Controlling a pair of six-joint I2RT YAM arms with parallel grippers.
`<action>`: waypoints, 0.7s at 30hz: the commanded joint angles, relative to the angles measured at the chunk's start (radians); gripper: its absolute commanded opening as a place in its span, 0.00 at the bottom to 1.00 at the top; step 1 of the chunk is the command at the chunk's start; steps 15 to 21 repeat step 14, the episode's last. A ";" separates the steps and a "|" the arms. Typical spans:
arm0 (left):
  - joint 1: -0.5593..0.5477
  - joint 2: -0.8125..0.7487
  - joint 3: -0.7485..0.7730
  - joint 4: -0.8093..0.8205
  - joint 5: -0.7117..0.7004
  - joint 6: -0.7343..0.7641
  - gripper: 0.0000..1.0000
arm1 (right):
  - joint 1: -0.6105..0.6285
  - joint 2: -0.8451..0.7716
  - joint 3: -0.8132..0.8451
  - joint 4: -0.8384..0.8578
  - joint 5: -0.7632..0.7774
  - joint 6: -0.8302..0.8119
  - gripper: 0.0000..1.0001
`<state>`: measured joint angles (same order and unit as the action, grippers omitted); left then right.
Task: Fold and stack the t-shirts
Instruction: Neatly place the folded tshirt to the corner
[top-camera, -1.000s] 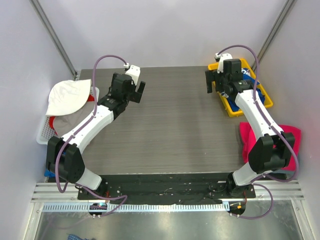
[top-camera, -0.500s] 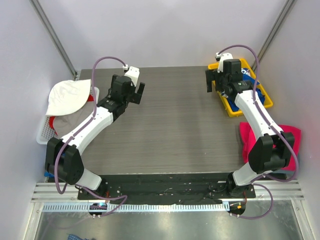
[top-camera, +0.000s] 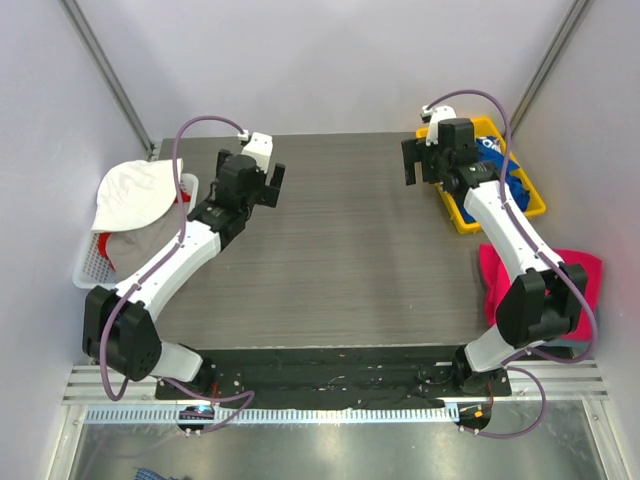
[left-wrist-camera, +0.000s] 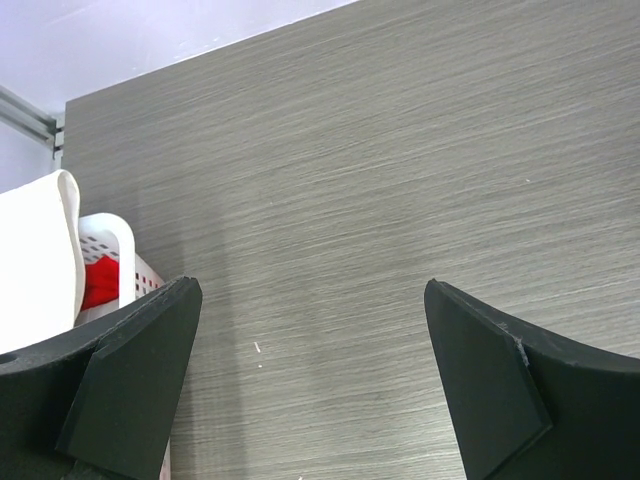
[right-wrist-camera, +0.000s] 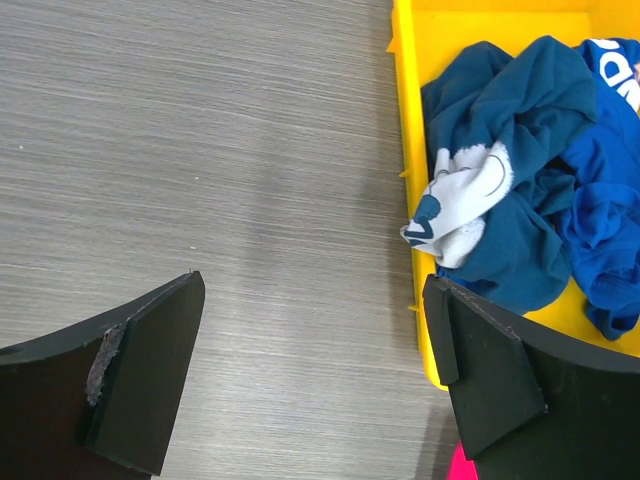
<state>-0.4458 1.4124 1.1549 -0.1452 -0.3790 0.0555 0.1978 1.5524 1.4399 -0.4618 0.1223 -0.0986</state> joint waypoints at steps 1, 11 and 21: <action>-0.001 -0.032 0.003 0.072 -0.021 -0.013 1.00 | 0.023 -0.028 0.036 0.051 0.014 0.007 1.00; -0.001 -0.026 0.006 0.076 -0.027 -0.008 1.00 | 0.023 -0.028 0.033 0.049 0.025 -0.001 1.00; -0.001 -0.026 0.006 0.078 -0.029 0.001 1.00 | 0.023 -0.029 0.031 0.051 0.022 -0.001 1.00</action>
